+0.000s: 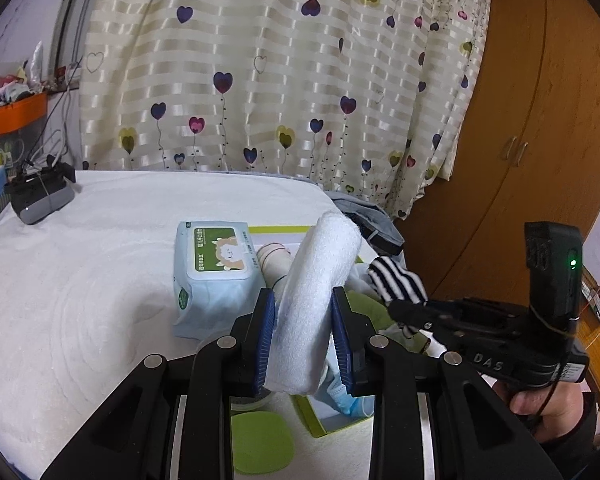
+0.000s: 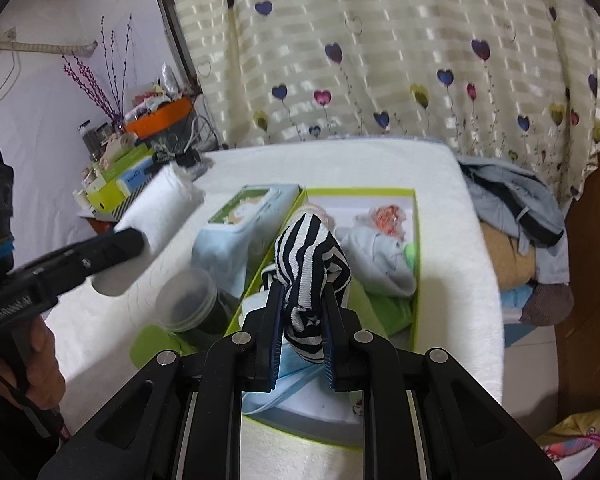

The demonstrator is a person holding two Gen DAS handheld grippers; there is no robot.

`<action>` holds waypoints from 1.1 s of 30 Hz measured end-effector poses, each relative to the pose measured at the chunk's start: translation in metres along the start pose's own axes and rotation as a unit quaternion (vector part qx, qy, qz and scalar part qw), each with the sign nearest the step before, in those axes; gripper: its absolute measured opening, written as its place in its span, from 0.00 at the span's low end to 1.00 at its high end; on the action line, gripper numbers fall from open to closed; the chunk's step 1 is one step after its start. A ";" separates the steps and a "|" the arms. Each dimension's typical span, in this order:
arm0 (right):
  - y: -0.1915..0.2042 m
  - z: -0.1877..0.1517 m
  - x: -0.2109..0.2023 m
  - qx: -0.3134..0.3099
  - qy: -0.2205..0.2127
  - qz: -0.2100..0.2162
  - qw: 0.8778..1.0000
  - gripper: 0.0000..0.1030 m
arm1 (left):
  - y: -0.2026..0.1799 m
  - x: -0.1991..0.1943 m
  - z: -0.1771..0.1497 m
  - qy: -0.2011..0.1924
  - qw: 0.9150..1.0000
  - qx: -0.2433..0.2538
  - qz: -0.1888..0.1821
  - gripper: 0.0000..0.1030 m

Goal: Organize soft objects
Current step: 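Carry the towel roll and striped sock over the green box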

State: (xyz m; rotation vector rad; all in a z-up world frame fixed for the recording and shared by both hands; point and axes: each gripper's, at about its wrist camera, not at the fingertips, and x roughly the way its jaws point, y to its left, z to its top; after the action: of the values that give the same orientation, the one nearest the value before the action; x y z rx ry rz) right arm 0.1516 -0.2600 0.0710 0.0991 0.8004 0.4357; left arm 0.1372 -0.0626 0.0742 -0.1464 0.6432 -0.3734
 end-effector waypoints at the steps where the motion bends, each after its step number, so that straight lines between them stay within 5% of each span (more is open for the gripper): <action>1: 0.000 0.000 0.003 0.000 0.002 0.000 1.000 0.17 | 0.001 0.002 0.001 0.001 1.000 -0.001 0.001 0.26; 14: -0.002 -0.007 0.048 -0.003 0.054 -0.020 0.998 0.18 | 0.009 0.010 0.002 0.009 1.000 -0.001 0.003 0.26; 21: 0.009 -0.006 0.039 -0.022 0.040 -0.010 0.999 0.23 | 0.013 0.011 0.003 0.010 1.000 -0.001 0.004 0.26; 26: 0.006 -0.007 0.036 -0.015 0.034 -0.019 0.999 0.46 | 0.015 0.010 0.004 0.009 1.000 0.001 0.002 0.26; 33: 0.002 -0.005 0.016 0.008 -0.008 -0.007 1.000 0.46 | 0.014 0.008 0.003 0.009 1.000 0.003 0.003 0.26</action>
State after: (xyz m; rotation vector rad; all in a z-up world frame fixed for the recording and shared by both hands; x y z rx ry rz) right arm 0.1576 -0.2520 0.0574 0.1115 0.7880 0.4140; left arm 0.1493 -0.0525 0.0687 -0.1368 0.6594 -0.3716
